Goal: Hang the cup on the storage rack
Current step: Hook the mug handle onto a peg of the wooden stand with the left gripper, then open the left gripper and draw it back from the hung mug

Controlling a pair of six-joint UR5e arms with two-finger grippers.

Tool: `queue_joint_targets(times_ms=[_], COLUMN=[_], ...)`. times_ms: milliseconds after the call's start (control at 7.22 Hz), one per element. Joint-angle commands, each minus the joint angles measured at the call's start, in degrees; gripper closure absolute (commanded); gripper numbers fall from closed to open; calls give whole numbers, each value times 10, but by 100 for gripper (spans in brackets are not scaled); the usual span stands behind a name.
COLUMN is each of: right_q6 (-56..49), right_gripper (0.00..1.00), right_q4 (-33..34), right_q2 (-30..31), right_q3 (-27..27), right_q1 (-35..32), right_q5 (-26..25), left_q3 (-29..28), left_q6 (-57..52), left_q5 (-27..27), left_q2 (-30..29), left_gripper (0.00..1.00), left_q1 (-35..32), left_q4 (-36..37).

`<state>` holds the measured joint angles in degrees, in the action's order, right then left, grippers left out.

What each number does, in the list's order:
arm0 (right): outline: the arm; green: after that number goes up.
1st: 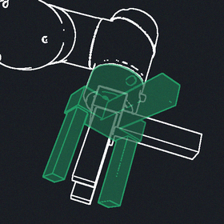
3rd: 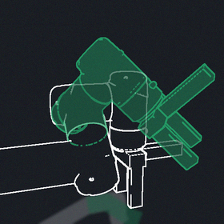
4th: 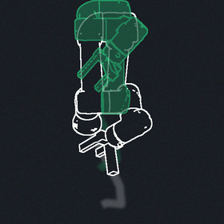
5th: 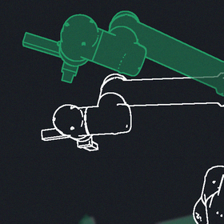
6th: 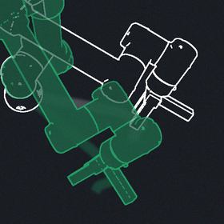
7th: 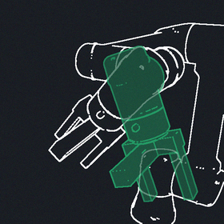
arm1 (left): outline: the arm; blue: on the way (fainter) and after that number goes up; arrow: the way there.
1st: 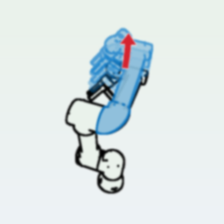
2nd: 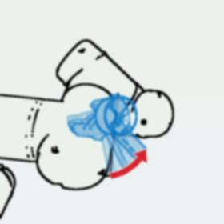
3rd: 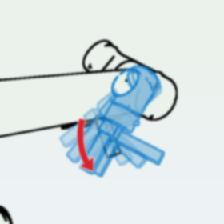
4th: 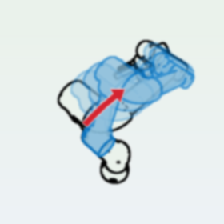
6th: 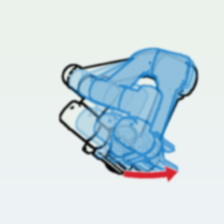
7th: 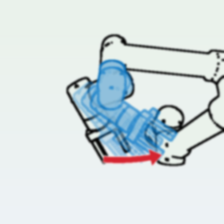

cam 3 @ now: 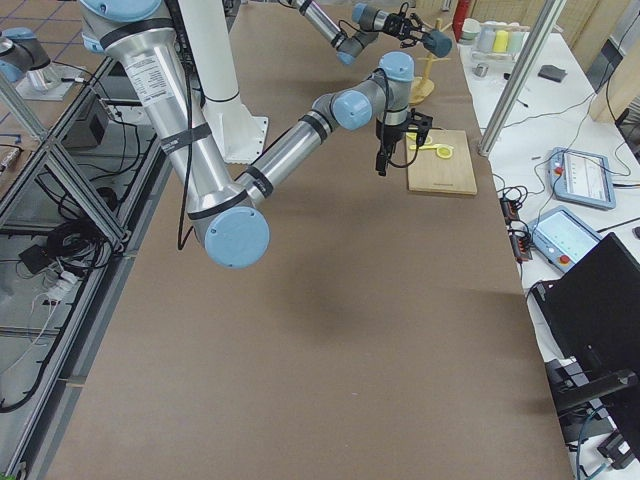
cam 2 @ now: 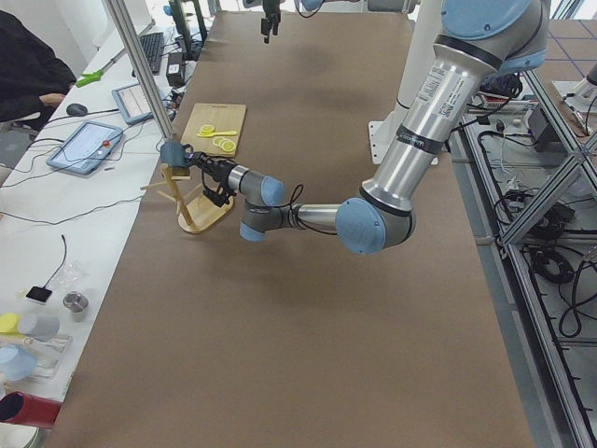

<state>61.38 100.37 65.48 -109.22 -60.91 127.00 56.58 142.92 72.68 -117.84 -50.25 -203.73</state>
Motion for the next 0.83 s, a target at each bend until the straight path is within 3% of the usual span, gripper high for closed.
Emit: queue_joint_targets(times_ms=[0, 138, 277, 554, 692], right_q6=[1, 1, 1, 0, 1], right_gripper=[0, 0, 0, 0, 0], right_q4=[0, 0, 0, 1, 1], right_q2=[0, 0, 0, 0, 0], right_q3=[0, -2, -2, -2, -3], right_q1=[0, 0, 0, 0, 0], right_q5=[0, 0, 0, 0, -1], left_q3=[0, 1, 2, 16, 53], left_q6=[1, 0, 0, 0, 0], left_q5=[3, 4, 6, 47, 53], left_q2=[2, 2, 3, 9, 45], left_gripper=[53, 38, 2, 2, 2], left_q1=[0, 0, -3, -26, -27], left_q4=[0, 0, 0, -1, -1])
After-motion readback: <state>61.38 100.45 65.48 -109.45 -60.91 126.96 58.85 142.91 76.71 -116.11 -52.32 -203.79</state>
